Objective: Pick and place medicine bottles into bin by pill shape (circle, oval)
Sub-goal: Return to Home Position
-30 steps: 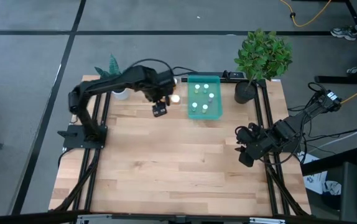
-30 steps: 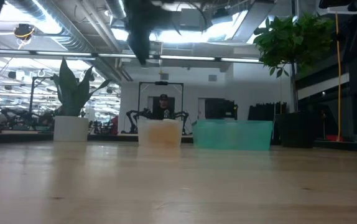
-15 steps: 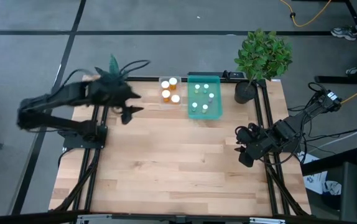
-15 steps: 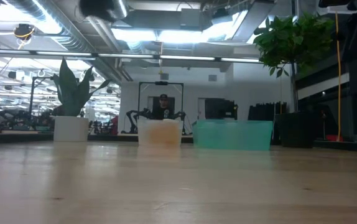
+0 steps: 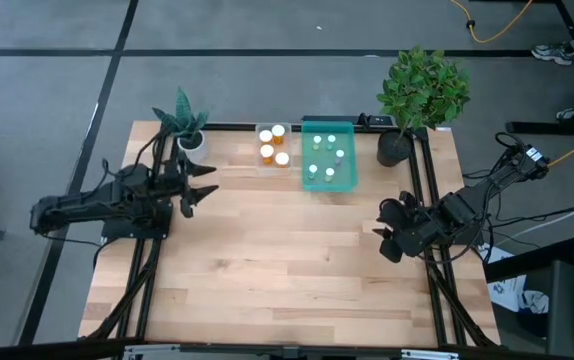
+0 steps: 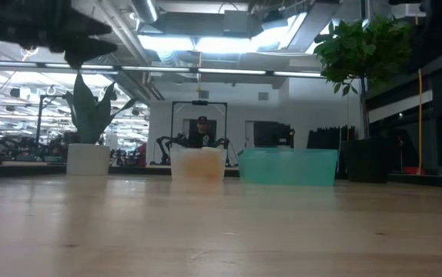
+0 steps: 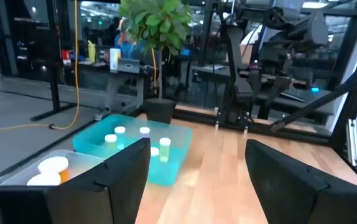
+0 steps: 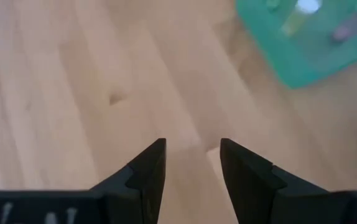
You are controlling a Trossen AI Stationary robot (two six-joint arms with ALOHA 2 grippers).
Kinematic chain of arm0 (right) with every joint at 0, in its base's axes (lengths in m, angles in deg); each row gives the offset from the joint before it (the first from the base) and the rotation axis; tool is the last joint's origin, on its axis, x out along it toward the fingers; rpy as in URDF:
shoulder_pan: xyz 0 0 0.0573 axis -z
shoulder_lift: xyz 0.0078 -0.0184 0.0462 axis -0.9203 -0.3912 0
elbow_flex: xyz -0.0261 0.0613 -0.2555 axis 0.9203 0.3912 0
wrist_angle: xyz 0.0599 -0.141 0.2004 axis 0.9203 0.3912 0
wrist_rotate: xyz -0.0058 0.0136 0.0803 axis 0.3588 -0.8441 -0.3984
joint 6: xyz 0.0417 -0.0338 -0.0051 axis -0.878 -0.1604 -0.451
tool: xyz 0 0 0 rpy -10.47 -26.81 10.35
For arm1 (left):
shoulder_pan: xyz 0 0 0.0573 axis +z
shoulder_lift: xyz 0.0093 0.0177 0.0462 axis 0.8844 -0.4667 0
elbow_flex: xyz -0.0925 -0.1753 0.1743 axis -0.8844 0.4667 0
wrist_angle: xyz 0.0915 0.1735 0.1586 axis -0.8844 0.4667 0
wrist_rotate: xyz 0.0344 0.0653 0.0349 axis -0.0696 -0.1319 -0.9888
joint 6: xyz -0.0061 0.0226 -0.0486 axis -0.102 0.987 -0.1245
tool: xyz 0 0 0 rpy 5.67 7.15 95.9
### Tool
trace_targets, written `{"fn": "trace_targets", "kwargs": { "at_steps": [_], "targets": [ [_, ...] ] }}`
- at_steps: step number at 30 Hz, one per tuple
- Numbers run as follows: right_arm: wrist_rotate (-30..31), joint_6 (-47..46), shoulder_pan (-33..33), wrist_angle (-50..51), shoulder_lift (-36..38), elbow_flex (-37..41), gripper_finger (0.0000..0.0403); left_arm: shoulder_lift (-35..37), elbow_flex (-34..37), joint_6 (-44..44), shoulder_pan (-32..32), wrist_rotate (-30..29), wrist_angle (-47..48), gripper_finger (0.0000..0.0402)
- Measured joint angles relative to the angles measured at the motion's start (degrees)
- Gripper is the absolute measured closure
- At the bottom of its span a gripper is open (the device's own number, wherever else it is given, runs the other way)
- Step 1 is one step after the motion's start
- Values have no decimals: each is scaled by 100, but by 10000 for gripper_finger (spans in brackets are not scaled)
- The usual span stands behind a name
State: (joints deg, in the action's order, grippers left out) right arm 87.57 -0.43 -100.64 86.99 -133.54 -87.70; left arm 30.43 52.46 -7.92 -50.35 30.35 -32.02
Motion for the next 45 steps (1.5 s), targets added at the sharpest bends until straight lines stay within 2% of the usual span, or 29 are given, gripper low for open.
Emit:
{"fn": "trace_targets", "kwargs": {
  "at_steps": [5, 13, 21, 33, 35, 37, 40, 42, 45],
  "targets": [
    [364, 37, 0, -294, 0, 0, 249, 424, 607, -28, 0, 0, -370, 147],
    [396, 758, 0, -925, 0, 0, 249, 473, 1361, -38, 0, 0, -1389, 147],
    [-105, 1010, 0, -980, 0, 0, 249, 470, 1359, 1, 0, -76, -1396, 147],
    [-30, 1645, 0, -1653, 0, 3, 249, 467, 1359, 2, 1, -48, -1327, 147],
    [283, 2208, 0, -2291, 11, 193, 249, 467, 1359, 3, 1, -48, -1327, 147],
    [137, 3092, 19, -3451, 12, 620, 249, 467, 1359, 3, 2, -48, -1327, 147],
    [-1362, 4302, 267, -5719, -23, 1499, 249, 465, 1359, 3, 2, -46, -1327, 147],
    [-2163, 4752, 522, -6825, -28, 2087, 249, 465, 1359, 3, 2, -46, -1326, 147],
    [-2180, 4843, 1092, -7492, 21, 2613, 249, 465, 1359, 4, 1, -46, -1327, 147]
  ]
}}
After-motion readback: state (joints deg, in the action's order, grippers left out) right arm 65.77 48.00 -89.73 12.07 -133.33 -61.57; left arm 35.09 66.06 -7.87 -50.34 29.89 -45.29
